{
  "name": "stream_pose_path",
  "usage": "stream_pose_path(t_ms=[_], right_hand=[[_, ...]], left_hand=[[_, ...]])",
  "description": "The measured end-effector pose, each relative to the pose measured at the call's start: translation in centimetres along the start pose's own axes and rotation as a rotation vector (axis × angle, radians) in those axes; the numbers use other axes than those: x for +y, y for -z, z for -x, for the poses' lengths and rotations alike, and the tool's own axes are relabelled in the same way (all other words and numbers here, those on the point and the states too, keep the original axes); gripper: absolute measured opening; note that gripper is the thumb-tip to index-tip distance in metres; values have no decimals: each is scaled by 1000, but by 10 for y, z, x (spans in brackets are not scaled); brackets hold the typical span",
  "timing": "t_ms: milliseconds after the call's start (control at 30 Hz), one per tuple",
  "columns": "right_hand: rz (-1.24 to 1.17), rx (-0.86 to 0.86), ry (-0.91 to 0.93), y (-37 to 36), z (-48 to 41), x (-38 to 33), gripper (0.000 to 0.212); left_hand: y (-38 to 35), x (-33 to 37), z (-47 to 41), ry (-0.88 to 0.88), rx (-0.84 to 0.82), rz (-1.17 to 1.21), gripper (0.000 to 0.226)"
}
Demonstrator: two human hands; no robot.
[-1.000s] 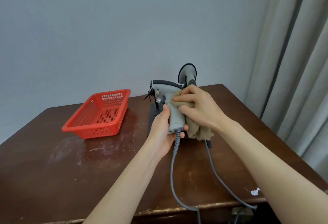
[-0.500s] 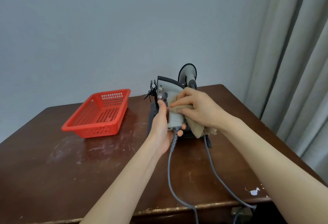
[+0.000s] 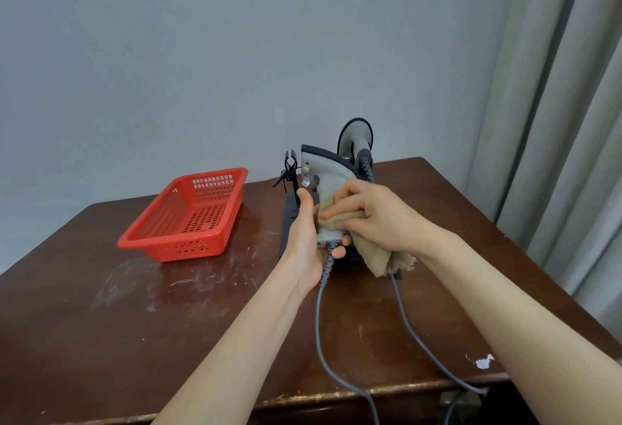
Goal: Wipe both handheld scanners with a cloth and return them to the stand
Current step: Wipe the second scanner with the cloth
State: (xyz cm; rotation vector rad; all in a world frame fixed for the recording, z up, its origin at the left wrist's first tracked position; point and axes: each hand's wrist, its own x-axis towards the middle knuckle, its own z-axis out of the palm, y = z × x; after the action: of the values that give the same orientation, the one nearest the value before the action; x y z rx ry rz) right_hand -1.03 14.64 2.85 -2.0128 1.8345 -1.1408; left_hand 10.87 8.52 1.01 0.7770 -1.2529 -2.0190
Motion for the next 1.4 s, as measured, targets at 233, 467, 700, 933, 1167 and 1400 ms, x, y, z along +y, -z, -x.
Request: stream_pose_path(t_ms=[233,467,700,933,1167,1400], right_hand=[[29,227,-127,1,-14,11,17],[74,-69,-38,-11,4,-11,22],[233,326,-155,4,-24,3,23],[-72,10,3,-4,6,-4,25],[36,260,-182,5,-21,8,20],[-51,-53,-59,-3,1,-9,20]], left_hand=[[-1,-5,2,42,-9,23,71],[2,-4,1,-23,-12,-103,69],[-4,-3,4,-3,-81,-37,72],[6,2,-5,40,34,103,63],[-1,-1,0,237,8,271,48],[8,1,-6,186,51,240,44]])
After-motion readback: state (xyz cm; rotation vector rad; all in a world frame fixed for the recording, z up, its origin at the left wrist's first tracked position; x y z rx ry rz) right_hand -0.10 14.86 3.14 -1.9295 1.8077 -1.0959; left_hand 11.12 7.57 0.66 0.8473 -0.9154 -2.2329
